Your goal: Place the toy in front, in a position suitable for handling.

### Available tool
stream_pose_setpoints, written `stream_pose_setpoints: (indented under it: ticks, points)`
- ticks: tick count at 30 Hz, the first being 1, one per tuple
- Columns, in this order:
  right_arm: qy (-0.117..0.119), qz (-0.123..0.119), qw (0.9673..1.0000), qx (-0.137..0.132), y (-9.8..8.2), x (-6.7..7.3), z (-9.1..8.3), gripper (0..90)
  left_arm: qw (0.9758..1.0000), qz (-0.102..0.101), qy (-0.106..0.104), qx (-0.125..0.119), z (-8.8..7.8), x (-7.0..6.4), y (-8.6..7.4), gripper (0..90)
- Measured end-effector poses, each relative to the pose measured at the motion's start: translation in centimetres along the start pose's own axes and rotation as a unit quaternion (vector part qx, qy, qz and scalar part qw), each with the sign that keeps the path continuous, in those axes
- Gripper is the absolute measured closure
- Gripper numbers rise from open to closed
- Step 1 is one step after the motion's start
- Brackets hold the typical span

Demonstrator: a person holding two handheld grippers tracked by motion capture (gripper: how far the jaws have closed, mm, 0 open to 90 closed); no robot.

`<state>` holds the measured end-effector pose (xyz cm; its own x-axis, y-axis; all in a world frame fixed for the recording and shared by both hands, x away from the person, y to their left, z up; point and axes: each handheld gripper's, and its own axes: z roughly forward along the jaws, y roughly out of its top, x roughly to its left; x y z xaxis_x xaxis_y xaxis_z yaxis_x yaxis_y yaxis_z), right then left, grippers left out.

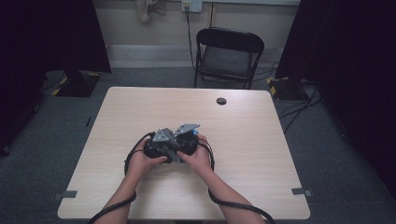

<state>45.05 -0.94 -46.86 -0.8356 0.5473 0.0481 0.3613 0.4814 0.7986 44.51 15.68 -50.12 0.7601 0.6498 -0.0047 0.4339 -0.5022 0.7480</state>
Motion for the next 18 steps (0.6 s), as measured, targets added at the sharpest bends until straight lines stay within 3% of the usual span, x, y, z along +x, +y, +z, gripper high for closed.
stream_pose_setpoints:
  ticks: [10,18]
  points:
    - [-0.003,0.009,0.9999,-0.006,-0.2,-0.2,0.1,72.0,1.0,0.0,0.0,0.0,0.0,0.0,0.0,24.7]
    - [-0.008,0.027,0.9995,-0.011,-0.4,-1.4,-0.2,72.0,1.0,0.002,0.0,0.002,0.0,0.0,0.0,24.7]
